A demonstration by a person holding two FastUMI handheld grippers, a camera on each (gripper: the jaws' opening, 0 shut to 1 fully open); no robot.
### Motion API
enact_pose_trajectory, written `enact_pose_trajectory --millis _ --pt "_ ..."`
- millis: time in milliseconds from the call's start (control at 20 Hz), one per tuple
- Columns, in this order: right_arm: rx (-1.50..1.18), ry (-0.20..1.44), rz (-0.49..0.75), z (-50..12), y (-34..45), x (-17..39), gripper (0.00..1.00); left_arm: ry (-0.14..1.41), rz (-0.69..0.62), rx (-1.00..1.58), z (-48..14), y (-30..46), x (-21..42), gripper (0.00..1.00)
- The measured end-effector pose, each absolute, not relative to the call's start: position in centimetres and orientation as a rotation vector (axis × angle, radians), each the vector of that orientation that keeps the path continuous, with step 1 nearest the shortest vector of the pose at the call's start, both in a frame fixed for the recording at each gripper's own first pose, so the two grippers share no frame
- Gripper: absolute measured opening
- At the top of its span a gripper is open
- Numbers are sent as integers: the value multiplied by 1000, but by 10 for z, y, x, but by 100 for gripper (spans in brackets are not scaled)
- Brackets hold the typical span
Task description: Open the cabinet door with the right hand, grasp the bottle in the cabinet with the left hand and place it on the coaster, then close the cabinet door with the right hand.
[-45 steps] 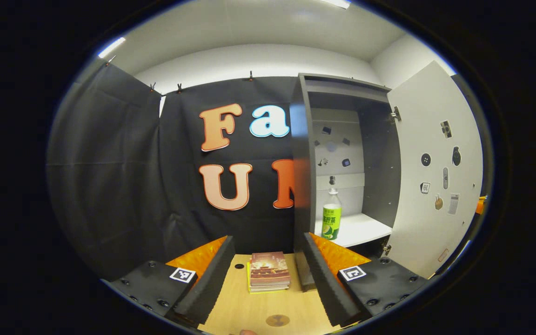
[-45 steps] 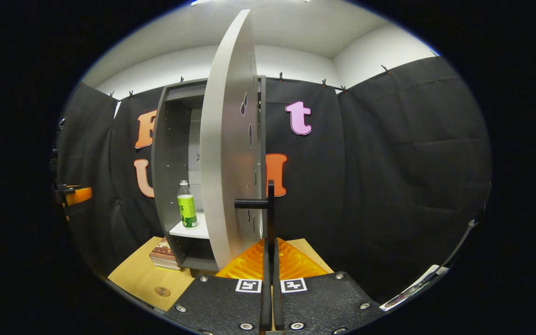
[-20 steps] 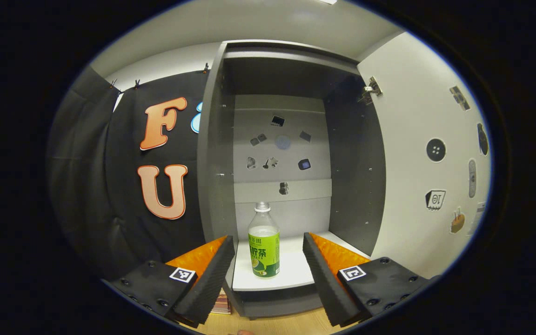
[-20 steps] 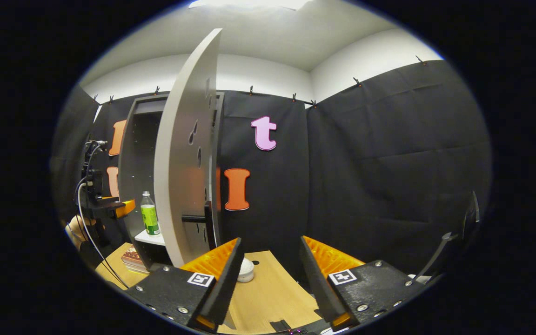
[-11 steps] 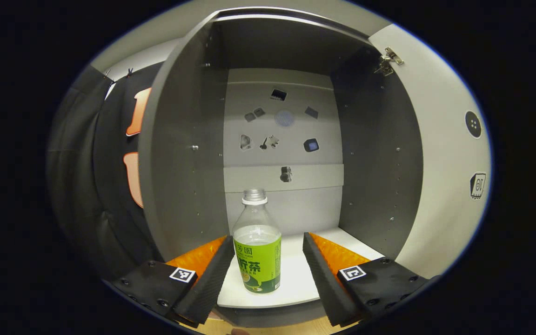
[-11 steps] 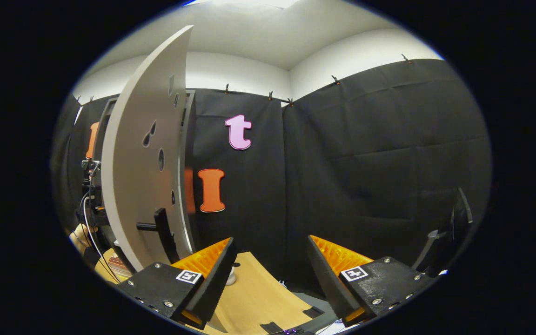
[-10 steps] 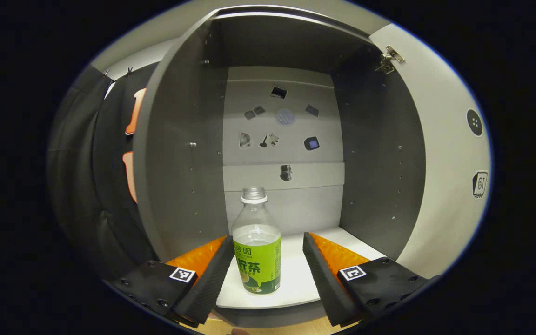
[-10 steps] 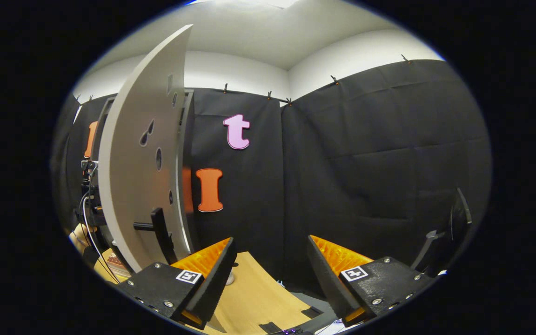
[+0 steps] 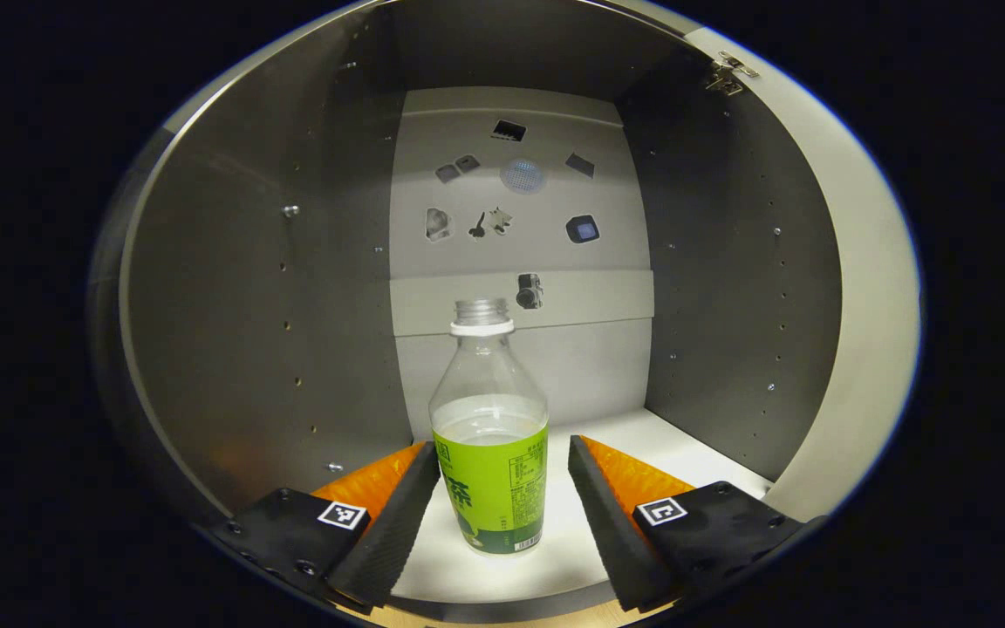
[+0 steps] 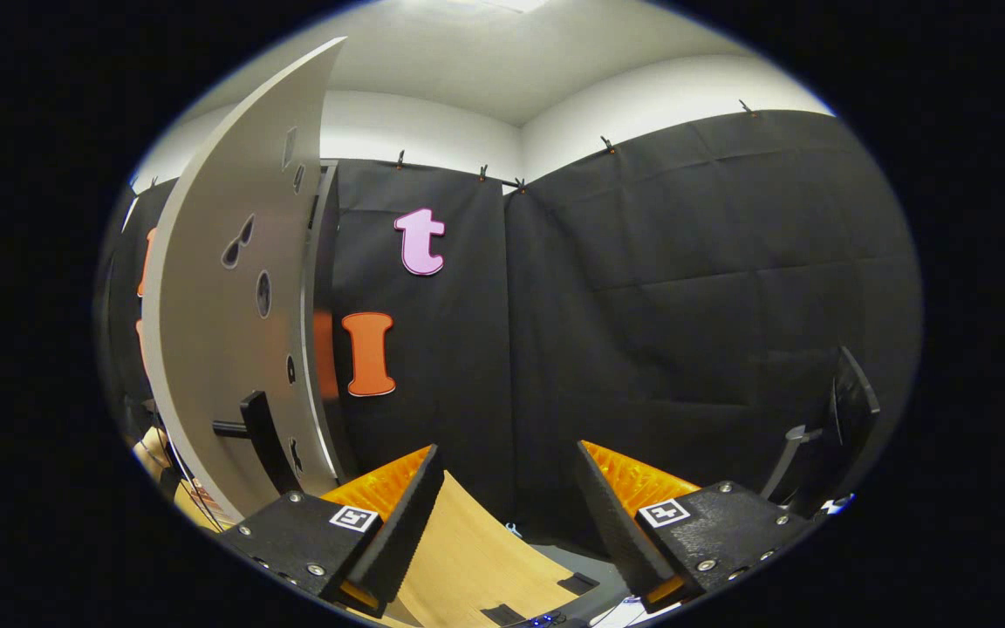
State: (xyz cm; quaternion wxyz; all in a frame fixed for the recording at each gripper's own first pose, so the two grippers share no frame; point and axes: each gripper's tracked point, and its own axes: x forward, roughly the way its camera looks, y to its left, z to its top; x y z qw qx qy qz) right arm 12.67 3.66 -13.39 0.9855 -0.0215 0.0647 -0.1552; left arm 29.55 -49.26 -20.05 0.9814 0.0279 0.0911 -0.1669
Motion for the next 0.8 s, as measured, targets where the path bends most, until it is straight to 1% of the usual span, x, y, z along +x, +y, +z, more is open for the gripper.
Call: enact_pose_trajectory --millis 50,100,150,350,400,500,600,750,800 --pt "-41 131 -314 -134 38 128 93 185 -342 52 -201 -493 294 93" --pt "-41 131 -316 -135 36 125 93 191 -353 39 -200 -496 293 80" --pt "-44 129 -318 -134 36 126 93 196 -371 27 -199 -500 288 78" --pt "-46 123 -306 -132 38 128 93 199 -429 -7 -185 -504 260 79" --pt "-46 120 -300 -132 38 129 98 192 -441 -11 -179 -503 253 79" --pt "-45 114 -287 -131 41 130 98 173 -460 -13 -167 -499 237 80" --pt "-43 112 -272 -132 43 130 98 154 -472 -9 -156 -491 221 78" --pt "-39 116 -246 -132 48 131 98 130 -463 1 -145 -471 200 79" --pt "-37 117 -237 -133 49 131 98 125 -460 3 -142 -463 193 81"
